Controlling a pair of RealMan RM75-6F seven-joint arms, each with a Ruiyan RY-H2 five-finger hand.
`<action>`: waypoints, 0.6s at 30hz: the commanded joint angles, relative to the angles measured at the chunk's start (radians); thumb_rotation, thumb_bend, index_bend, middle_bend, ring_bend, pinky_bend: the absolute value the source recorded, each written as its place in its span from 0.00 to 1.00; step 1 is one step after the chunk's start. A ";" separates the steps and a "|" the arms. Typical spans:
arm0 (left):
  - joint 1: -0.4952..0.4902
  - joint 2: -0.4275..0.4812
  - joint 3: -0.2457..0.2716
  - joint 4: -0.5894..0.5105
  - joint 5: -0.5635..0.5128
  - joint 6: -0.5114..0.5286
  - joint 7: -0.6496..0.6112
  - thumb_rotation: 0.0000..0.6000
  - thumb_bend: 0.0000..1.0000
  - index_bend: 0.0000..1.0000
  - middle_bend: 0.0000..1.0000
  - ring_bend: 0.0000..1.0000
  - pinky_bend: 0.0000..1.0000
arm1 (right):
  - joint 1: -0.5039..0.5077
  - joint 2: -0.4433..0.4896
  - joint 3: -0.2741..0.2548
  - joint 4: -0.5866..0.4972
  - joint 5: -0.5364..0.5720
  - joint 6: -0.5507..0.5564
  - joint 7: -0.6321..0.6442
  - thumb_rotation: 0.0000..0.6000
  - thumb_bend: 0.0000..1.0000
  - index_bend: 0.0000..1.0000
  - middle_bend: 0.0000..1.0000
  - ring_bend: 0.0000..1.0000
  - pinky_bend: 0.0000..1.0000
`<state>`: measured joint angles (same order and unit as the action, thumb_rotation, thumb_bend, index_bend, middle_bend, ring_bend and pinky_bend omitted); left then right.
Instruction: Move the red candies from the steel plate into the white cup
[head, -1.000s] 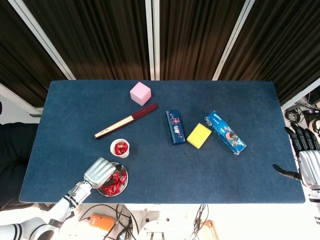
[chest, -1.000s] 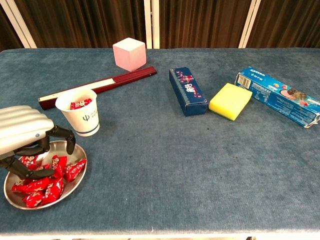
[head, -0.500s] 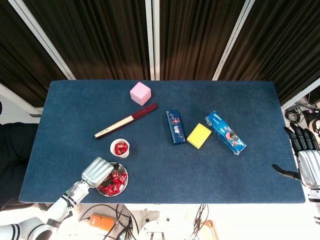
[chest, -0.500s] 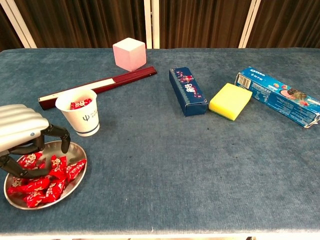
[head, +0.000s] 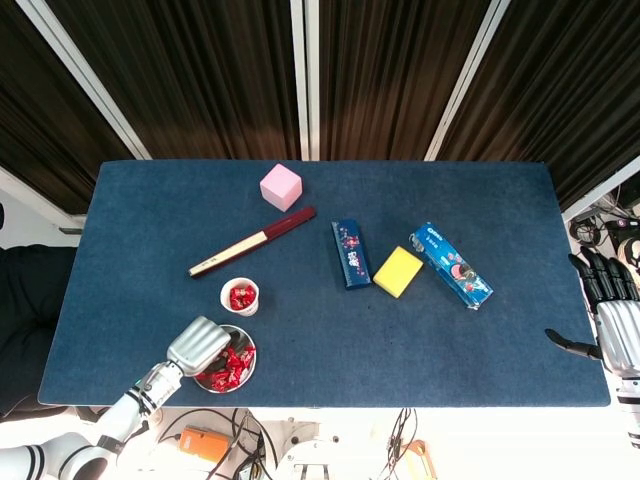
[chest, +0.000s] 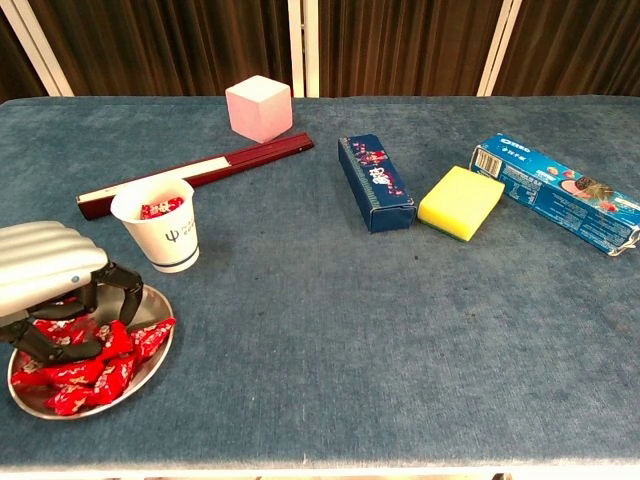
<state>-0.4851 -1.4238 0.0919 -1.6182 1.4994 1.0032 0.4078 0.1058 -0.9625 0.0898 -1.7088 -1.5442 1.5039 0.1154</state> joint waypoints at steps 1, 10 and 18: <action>0.000 -0.001 0.000 0.002 -0.002 -0.001 -0.002 1.00 0.27 0.50 0.96 0.92 0.83 | -0.001 0.001 0.000 0.000 0.001 0.001 0.001 1.00 0.16 0.00 0.01 0.00 0.02; -0.010 0.002 0.002 0.001 0.002 -0.017 -0.058 1.00 0.37 0.57 0.96 0.92 0.83 | -0.001 0.001 0.000 0.000 0.000 0.002 0.000 1.00 0.16 0.00 0.01 0.00 0.02; -0.009 0.041 -0.023 -0.037 0.015 0.025 -0.140 1.00 0.38 0.57 0.96 0.92 0.83 | -0.006 0.001 0.000 0.002 -0.001 0.011 0.004 1.00 0.16 0.00 0.01 0.00 0.02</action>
<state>-0.4953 -1.3963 0.0791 -1.6419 1.5107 1.0132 0.2898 0.0999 -0.9610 0.0898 -1.7068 -1.5456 1.5151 0.1198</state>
